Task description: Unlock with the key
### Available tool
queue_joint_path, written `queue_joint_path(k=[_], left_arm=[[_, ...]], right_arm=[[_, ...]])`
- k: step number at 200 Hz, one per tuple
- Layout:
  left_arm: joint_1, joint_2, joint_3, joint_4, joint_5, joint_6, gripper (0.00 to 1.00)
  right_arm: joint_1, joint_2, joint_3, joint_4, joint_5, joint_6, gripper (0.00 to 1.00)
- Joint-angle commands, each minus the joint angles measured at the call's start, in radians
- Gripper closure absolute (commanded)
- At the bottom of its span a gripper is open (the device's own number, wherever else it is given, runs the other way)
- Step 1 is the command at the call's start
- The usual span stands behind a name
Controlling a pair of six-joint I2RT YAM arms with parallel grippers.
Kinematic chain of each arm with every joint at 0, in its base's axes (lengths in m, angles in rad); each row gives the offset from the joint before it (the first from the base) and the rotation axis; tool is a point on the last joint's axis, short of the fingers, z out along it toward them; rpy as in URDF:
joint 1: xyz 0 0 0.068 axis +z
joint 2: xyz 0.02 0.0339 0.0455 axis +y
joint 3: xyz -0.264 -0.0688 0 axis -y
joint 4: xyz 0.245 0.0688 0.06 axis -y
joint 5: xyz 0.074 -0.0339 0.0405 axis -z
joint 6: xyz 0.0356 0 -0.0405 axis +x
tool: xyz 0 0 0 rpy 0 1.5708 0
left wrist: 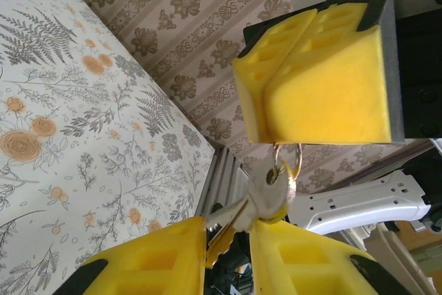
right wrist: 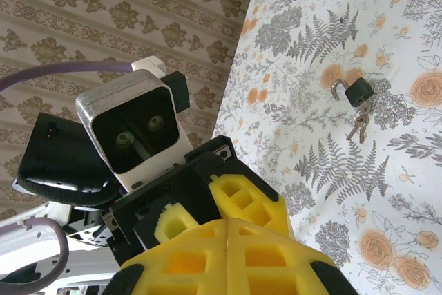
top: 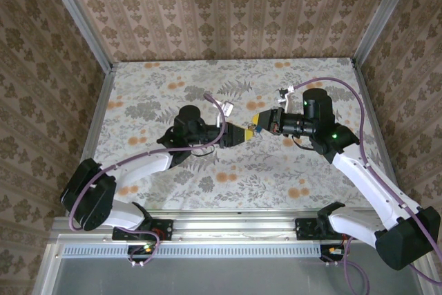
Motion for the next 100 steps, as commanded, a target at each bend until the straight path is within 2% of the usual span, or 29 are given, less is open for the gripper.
queue_joint_path(k=[1,27,52,100], left_arm=[[0.006,-0.032,-0.009,-0.009,0.005,0.027,0.80],[0.007,-0.038,-0.010,-0.023,0.003,0.033,0.80],[0.008,-0.042,-0.006,-0.028,0.007,0.037,0.88],[0.009,-0.053,-0.002,-0.061,0.001,0.053,0.90]], right_arm=[[-0.007,-0.008,0.016,-0.023,-0.012,-0.015,1.00],[-0.007,-0.007,0.018,-0.020,-0.015,-0.014,1.00],[-0.009,-0.006,0.017,-0.020,-0.019,-0.015,1.00],[-0.009,-0.009,0.006,-0.019,-0.019,-0.014,1.00]])
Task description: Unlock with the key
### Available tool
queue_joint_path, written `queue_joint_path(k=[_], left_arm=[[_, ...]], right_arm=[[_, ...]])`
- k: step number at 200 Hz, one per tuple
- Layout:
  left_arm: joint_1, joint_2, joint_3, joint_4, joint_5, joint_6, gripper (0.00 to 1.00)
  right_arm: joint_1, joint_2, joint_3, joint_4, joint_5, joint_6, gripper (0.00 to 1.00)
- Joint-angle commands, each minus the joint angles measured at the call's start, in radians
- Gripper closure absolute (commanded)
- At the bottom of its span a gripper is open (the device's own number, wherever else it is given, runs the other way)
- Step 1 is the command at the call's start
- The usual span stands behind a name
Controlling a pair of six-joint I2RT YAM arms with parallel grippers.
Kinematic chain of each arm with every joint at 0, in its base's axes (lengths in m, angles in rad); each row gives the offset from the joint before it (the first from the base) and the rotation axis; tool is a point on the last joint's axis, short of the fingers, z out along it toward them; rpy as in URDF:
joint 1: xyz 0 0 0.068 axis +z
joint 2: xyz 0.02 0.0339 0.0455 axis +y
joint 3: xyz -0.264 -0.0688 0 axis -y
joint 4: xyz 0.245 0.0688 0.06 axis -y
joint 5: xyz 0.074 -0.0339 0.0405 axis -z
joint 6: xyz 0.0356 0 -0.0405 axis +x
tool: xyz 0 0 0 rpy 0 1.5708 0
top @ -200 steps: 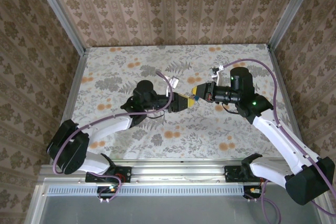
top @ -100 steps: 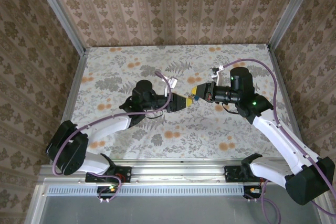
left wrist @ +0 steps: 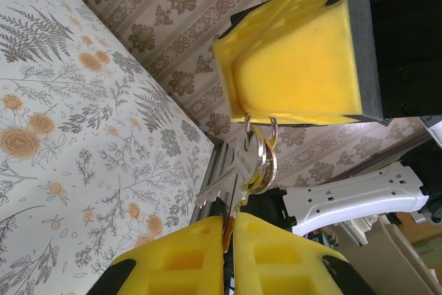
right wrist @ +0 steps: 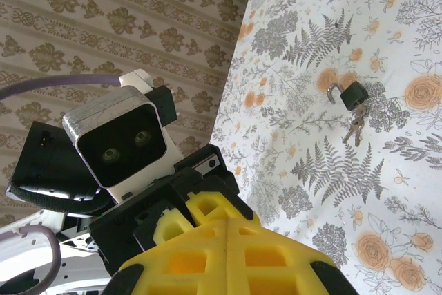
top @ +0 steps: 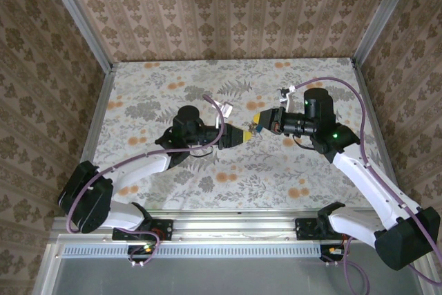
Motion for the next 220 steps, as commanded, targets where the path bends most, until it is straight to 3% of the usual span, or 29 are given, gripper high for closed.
queue_joint_path(k=[1,101,160,186,220], left_arm=[[0.009,-0.029,0.001,-0.031,-0.007,0.027,0.90],[0.018,-0.062,-0.012,-0.095,-0.032,0.047,1.00],[0.024,-0.083,0.013,-0.207,-0.052,0.093,1.00],[0.024,-0.075,0.090,-0.408,-0.060,0.180,1.00],[0.023,-0.041,0.199,-0.652,-0.056,0.290,1.00]], right_arm=[[-0.001,-0.009,0.005,-0.017,-0.020,-0.014,1.00],[-0.010,-0.027,-0.008,-0.015,0.001,-0.011,1.00],[-0.013,-0.034,-0.032,-0.011,0.012,-0.024,1.00],[-0.014,-0.044,-0.038,-0.069,0.072,-0.082,0.79],[-0.017,-0.067,-0.073,-0.053,0.087,-0.113,0.66]])
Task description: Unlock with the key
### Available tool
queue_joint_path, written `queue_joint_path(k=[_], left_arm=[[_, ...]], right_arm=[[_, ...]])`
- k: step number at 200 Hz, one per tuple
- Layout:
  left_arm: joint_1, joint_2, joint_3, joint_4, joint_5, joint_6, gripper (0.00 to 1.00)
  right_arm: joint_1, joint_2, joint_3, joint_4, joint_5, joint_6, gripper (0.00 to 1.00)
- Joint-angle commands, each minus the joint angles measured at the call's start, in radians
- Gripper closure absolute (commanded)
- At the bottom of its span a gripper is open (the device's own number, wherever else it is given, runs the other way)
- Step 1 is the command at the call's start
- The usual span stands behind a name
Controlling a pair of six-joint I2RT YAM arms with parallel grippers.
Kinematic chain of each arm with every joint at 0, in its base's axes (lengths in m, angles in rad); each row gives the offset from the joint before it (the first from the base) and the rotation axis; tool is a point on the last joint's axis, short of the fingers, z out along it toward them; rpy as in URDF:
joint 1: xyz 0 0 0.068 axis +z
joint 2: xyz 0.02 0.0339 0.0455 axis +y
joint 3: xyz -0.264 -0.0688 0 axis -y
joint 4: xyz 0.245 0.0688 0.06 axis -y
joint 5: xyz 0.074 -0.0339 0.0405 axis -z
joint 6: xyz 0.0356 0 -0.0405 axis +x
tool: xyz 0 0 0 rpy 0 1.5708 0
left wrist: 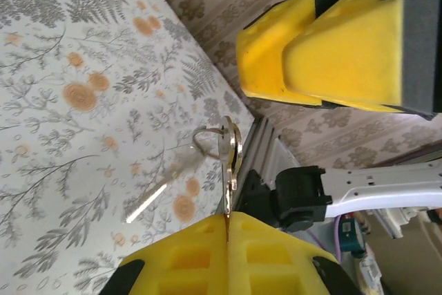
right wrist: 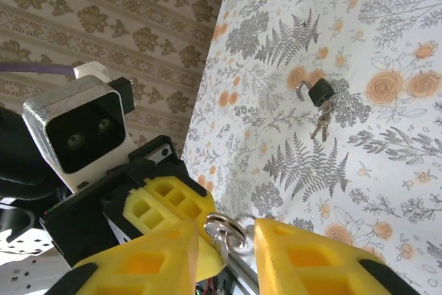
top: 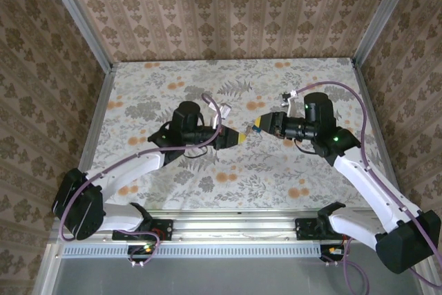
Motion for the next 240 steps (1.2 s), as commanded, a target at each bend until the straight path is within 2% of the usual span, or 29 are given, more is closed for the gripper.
queue_joint_path(k=[1,31,63,99,178,216,240], left_arm=[[0.004,0.021,0.097,-0.231,-0.005,0.127,1.00],[0.005,0.070,0.188,-0.384,0.058,0.205,1.00],[0.002,0.095,0.244,-0.455,0.120,0.257,1.00],[0.000,0.095,0.255,-0.442,0.175,0.260,1.00],[-0.002,0.095,0.256,-0.406,0.181,0.244,1.00],[-0.002,0.098,0.257,-0.402,0.185,0.241,1.00],[-0.001,0.099,0.262,-0.396,0.190,0.241,1.00]], right_arm=[[-0.007,-0.030,-0.024,-0.013,0.030,-0.052,0.66],[-0.007,-0.024,-0.057,0.036,-0.037,-0.071,0.66],[-0.006,-0.018,-0.099,0.128,-0.120,-0.058,0.65],[-0.005,-0.010,-0.133,0.202,-0.205,-0.037,0.64],[0.010,0.013,-0.139,0.225,-0.264,-0.035,0.77],[0.029,0.026,-0.118,0.172,-0.294,-0.076,0.68],[0.053,0.034,-0.109,0.151,-0.301,-0.099,0.70]])
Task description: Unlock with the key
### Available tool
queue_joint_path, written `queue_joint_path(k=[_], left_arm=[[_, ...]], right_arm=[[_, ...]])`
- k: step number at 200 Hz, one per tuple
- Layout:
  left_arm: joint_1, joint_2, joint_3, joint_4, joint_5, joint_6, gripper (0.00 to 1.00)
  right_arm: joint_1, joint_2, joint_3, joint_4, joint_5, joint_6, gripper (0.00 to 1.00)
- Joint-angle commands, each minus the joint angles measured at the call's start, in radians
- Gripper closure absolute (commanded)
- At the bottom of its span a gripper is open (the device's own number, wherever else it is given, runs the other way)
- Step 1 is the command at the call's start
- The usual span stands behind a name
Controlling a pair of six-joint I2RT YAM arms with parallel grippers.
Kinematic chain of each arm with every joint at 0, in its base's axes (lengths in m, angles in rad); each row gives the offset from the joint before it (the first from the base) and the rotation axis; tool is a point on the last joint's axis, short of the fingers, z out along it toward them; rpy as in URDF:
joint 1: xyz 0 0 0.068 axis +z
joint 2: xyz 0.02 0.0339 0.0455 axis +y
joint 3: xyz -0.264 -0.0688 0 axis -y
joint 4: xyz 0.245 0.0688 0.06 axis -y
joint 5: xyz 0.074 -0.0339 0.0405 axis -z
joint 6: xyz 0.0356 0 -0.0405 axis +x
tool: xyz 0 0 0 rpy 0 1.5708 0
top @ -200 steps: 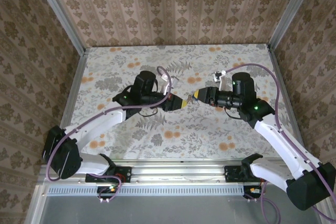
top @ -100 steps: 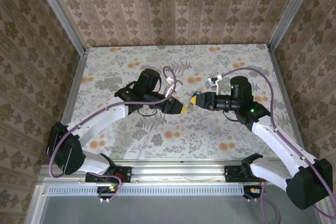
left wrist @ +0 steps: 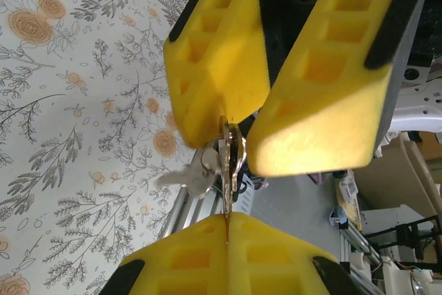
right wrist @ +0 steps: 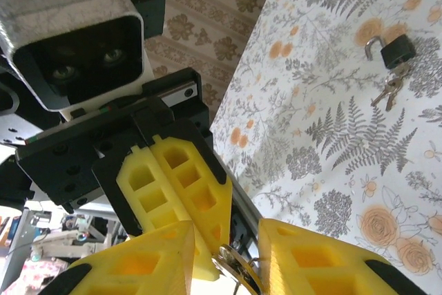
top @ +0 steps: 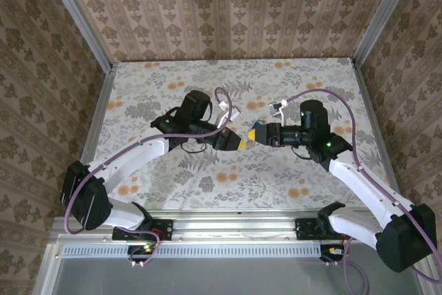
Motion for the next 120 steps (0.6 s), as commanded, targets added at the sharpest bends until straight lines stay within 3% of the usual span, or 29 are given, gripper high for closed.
queue_joint_path(k=[1,49,69,84,95,120], left_arm=[[-0.001,0.008,0.042,0.024,0.026,0.011,1.00],[0.015,0.004,0.044,0.013,0.013,0.013,1.00],[0.033,-0.013,0.031,0.019,-0.020,-0.001,1.00],[0.058,-0.038,-0.003,0.060,-0.037,-0.039,0.78],[0.081,-0.066,-0.041,0.122,-0.039,-0.080,0.74],[0.122,-0.137,-0.128,0.247,-0.048,-0.167,0.55]], right_arm=[[0.026,0.011,0.024,-0.045,-0.053,-0.046,0.71],[0.034,0.008,0.039,-0.064,-0.048,-0.068,0.94],[0.034,0.003,0.045,-0.054,-0.033,-0.058,1.00],[0.033,0.004,0.056,-0.063,-0.013,-0.061,1.00],[0.032,0.006,0.061,-0.070,0.002,-0.062,1.00],[0.030,0.005,0.057,-0.039,0.028,-0.029,1.00]])
